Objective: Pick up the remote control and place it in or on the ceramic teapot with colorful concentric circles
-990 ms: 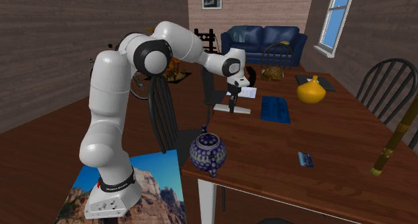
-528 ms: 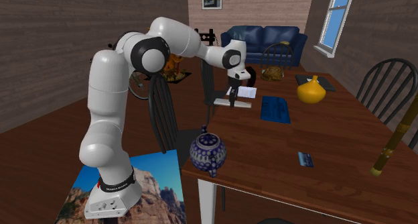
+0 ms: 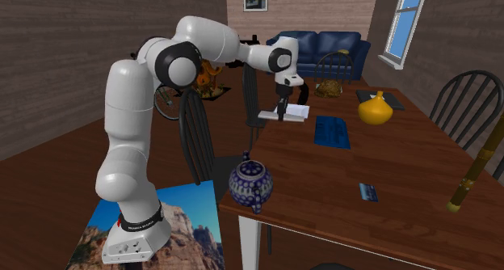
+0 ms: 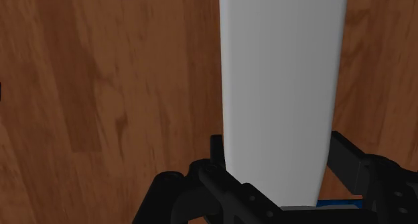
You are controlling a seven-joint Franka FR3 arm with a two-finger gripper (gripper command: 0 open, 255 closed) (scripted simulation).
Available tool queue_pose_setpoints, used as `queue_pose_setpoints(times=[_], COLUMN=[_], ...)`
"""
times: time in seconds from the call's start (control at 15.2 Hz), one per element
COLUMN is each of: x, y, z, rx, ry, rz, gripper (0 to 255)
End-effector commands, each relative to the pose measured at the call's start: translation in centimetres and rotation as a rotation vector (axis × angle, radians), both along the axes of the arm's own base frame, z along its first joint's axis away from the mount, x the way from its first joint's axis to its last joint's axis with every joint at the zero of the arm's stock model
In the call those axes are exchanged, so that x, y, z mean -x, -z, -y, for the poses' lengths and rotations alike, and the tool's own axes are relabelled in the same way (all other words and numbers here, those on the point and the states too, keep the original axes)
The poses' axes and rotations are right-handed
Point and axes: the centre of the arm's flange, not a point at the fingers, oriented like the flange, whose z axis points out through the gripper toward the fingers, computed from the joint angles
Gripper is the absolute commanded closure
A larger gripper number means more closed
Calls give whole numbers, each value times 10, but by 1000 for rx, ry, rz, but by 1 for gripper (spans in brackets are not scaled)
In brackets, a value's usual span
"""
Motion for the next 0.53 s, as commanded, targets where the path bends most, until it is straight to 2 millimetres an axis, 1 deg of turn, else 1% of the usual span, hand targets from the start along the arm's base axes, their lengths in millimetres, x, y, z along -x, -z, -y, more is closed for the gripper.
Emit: queue_pose_setpoints(times=[0.0, 0.46], x=[1, 1], y=[-11, -48], z=[-1, -1], rx=[0, 0], ry=[0, 0], rz=[0, 0], gripper=[255, 255])
